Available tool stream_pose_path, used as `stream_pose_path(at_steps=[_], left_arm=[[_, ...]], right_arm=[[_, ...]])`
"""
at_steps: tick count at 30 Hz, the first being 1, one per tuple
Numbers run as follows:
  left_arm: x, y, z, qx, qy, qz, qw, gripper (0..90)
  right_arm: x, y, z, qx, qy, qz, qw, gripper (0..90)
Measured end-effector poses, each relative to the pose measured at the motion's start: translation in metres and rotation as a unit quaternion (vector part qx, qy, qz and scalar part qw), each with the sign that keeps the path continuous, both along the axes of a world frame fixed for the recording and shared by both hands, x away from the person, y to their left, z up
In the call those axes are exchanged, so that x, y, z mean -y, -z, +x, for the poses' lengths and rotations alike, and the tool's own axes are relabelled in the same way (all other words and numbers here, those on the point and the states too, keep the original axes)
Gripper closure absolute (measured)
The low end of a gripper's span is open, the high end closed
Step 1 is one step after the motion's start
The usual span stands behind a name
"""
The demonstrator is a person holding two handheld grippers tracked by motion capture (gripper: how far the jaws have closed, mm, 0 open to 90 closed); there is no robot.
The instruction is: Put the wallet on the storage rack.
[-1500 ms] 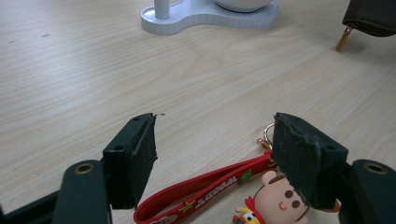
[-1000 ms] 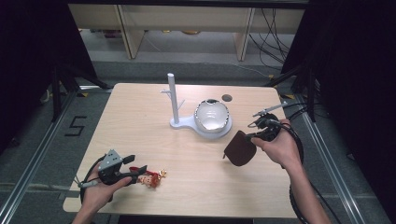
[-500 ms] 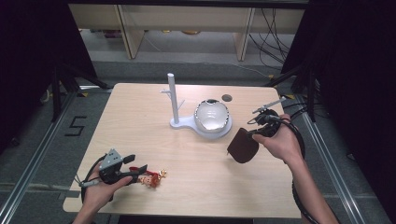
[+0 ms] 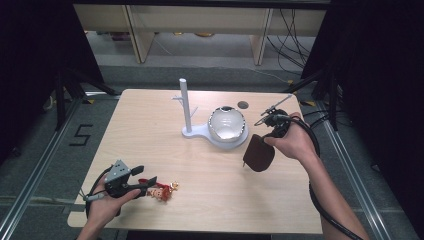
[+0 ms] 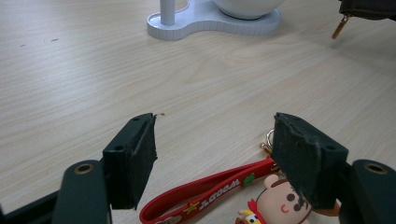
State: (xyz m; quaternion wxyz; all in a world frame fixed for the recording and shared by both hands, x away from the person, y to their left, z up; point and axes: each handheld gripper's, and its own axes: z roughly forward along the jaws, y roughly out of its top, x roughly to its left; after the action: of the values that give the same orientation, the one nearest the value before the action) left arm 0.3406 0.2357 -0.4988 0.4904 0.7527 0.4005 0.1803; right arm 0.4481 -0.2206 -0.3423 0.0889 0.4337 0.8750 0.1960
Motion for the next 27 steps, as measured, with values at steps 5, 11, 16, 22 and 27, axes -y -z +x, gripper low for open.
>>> stream_pose_path(at_steps=[5, 11, 16, 22, 27], left_arm=[[0.000, 0.001, -0.001, -0.001, -0.001, 0.000, 1.0000, 30.1], [0.001, 0.000, -0.001, 0.000, 0.001, -0.004, 1.0000, 29.9], [0.001, 0.000, -0.001, -0.001, -0.001, -0.006, 1.0000, 29.8], [0.000, 0.001, -0.002, -0.003, -0.003, -0.004, 1.0000, 29.8], [0.000, 0.001, -0.002, -0.003, -0.003, -0.004, 1.0000, 29.8]], right_arm=[[-0.001, -0.003, 0.002, 0.007, 0.008, 0.007, 0.9999, 84.8], [-0.002, -0.010, 0.005, 0.019, 0.007, 0.008, 0.9998, 84.7], [-0.002, -0.014, 0.007, 0.027, 0.010, 0.013, 0.9995, 84.7], [-0.003, -0.015, 0.009, 0.031, 0.011, 0.015, 0.9993, 84.7], [-0.005, -0.021, 0.011, 0.034, 0.016, 0.013, 0.9992, 84.7]])
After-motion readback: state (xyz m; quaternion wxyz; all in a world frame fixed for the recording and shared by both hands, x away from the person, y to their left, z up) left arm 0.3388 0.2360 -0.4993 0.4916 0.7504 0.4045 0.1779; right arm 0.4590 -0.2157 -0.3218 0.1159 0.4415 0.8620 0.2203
